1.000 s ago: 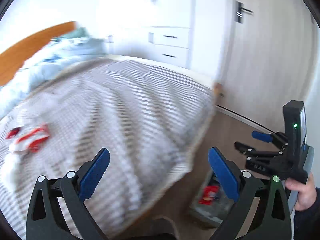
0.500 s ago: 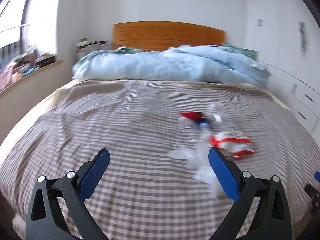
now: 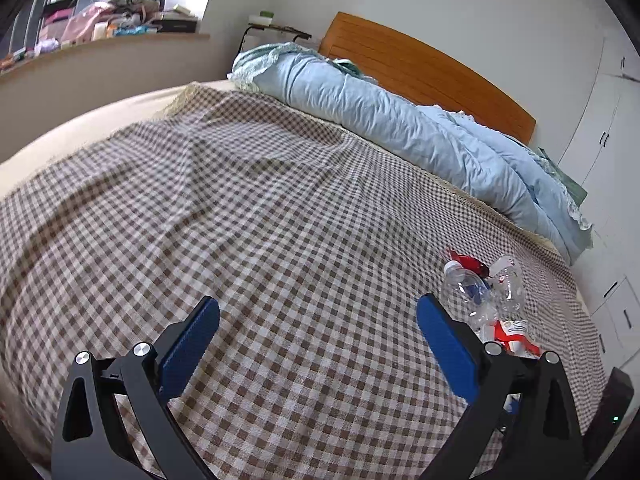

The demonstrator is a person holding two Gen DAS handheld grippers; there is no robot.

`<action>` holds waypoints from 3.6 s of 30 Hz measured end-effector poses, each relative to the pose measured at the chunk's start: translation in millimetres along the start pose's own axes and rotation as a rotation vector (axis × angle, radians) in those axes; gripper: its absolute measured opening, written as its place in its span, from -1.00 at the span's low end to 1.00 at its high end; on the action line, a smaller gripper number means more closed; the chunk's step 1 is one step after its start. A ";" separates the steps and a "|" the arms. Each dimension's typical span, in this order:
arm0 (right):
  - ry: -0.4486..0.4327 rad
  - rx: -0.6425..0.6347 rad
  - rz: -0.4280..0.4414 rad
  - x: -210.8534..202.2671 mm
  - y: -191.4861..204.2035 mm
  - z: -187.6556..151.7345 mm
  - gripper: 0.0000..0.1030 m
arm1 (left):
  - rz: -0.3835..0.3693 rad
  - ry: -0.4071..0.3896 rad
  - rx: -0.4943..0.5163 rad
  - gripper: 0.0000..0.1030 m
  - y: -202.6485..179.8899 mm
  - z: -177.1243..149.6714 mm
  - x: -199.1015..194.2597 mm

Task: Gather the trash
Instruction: 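Grasp the crumpled white plastic bag with the right gripper, then grasp the white glove with the left gripper while the right holds the plastic bag, then carry the glove and plastic bag over to the floor bin, then open both grippers over the bin to drop the glove and bag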

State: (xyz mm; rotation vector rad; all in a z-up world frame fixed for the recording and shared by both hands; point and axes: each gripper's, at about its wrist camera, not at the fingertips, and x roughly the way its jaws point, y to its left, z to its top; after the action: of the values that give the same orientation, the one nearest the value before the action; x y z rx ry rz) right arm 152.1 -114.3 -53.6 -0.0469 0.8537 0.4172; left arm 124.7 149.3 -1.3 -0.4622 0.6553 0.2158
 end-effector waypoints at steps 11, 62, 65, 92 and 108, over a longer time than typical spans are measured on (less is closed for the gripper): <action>-0.290 0.145 -0.033 -96.7 -59.6 8.8 -0.66 | -0.004 0.043 0.167 0.86 -45.3 -29.3 24.1; -0.316 0.261 -0.043 -109.4 -83.1 -6.8 -0.65 | -0.214 0.086 0.445 -0.93 -178.4 -60.4 39.8; -0.331 0.307 -0.053 -128.9 -89.6 -19.6 -0.65 | -0.267 0.088 0.478 -0.93 -193.4 -69.2 27.7; 0.201 0.865 -0.546 -279.1 -249.1 -459.5 -0.65 | -0.835 0.485 1.054 -0.94 -409.0 -412.7 -125.9; 0.431 1.145 -0.343 -156.0 -257.1 -580.5 -0.53 | -0.653 0.795 1.373 -0.94 -431.9 -593.1 -93.2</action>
State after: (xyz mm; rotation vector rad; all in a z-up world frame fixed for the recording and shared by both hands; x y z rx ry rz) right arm -260.9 -522.2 -354.2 0.7885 1.3791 -0.4607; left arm -120.5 -517.4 -207.1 0.6322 1.1973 -1.0575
